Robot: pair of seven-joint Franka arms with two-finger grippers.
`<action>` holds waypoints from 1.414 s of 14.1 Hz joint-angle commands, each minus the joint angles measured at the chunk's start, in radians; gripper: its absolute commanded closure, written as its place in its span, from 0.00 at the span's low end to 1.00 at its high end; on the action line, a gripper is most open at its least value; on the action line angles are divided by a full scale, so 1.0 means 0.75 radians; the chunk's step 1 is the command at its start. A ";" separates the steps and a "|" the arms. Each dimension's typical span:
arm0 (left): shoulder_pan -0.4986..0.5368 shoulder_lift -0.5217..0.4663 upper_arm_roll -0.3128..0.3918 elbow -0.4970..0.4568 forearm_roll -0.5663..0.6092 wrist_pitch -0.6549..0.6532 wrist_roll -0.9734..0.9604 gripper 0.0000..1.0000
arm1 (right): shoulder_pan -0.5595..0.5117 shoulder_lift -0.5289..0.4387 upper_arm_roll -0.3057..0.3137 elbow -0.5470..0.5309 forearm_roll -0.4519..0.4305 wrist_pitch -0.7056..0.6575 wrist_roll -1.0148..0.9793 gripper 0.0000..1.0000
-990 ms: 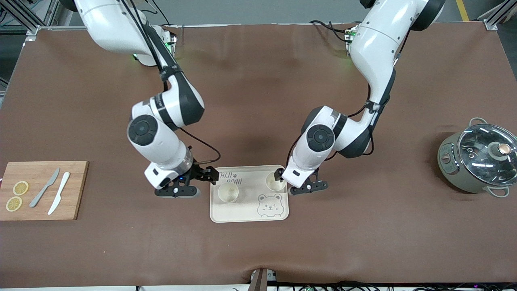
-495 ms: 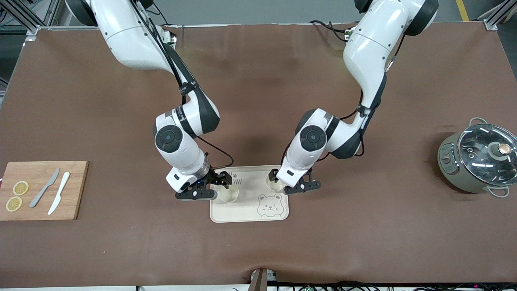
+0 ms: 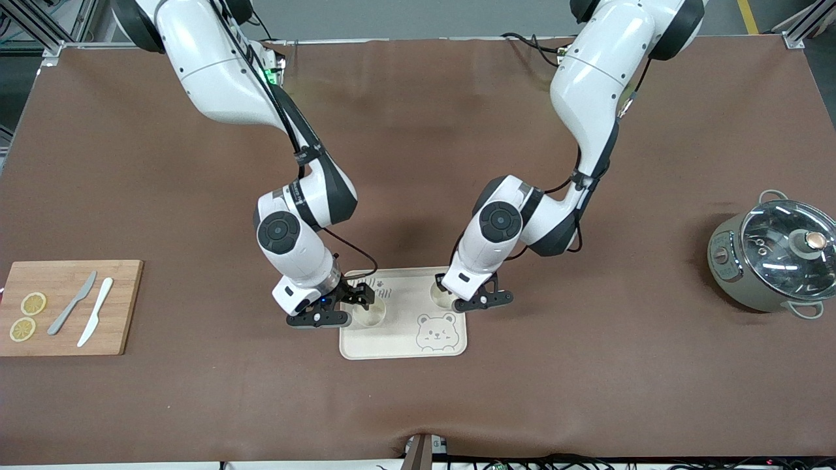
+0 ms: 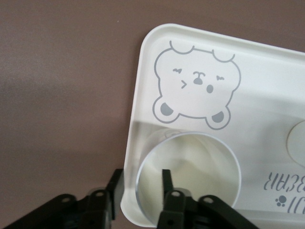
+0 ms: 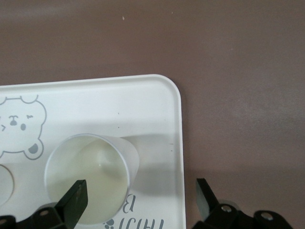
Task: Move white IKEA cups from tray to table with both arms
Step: 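Close both grippers on the rims of the two white cups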
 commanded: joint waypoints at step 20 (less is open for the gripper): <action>0.081 -0.234 0.072 0.122 0.026 -0.537 0.283 1.00 | 0.040 0.117 -0.009 0.045 -0.015 0.081 0.057 0.86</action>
